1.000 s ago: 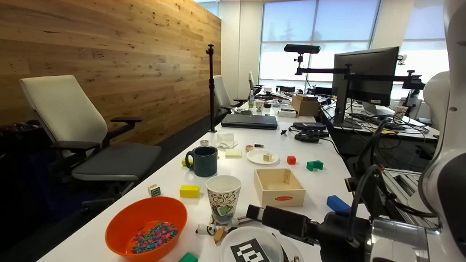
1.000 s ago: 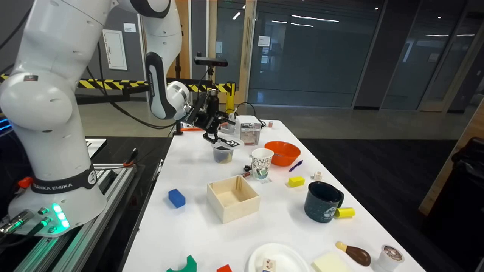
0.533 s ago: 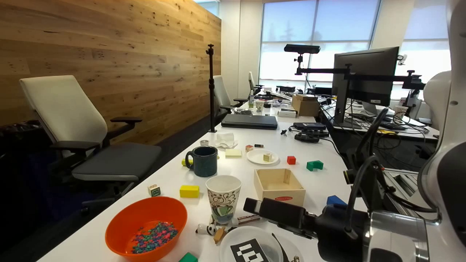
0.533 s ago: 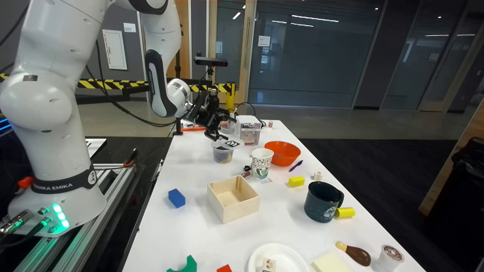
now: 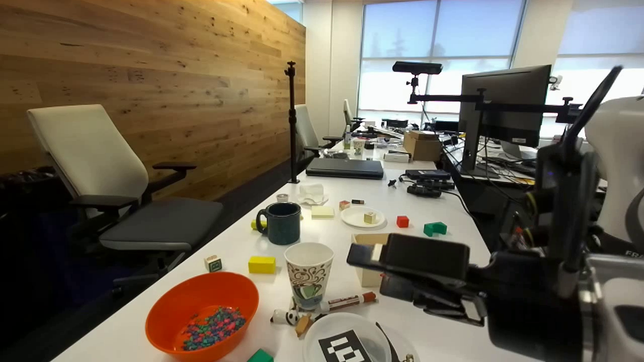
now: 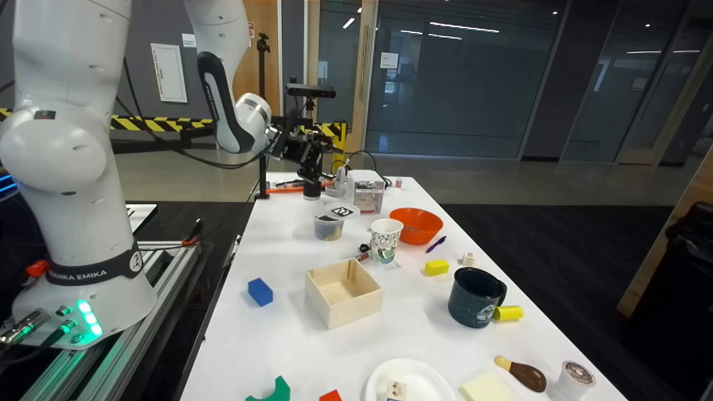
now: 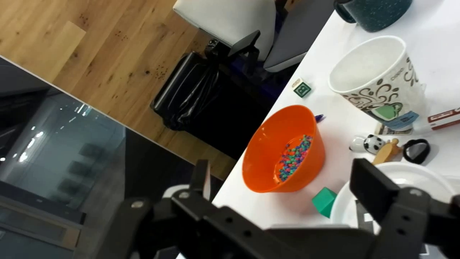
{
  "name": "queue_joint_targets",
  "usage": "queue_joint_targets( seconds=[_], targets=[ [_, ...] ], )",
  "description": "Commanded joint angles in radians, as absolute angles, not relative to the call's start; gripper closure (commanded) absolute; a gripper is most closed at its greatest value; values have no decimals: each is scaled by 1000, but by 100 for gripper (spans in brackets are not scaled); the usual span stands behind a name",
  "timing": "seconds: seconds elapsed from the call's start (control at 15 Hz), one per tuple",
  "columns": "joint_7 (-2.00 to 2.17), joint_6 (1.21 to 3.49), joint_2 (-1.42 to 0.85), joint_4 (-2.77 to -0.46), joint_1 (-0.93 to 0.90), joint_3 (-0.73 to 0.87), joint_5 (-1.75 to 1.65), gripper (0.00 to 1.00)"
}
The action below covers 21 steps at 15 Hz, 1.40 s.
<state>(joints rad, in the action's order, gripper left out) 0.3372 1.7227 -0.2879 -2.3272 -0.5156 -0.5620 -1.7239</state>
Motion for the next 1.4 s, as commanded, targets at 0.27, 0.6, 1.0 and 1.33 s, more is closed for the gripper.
queue_joint_targets(
  seconds=[0.27,0.6,1.0,1.33],
  targets=[
    [223,1877,-83,-2351,-463,-580,-1513,0],
    [192,2280,-15,-2355,-350,-432,-1574,0],
    [65,2587,-49,-2294,-298,-329,-1534,0],
    [-94,2655,-145,-2247,-347,-373,-1403,0]
  ],
)
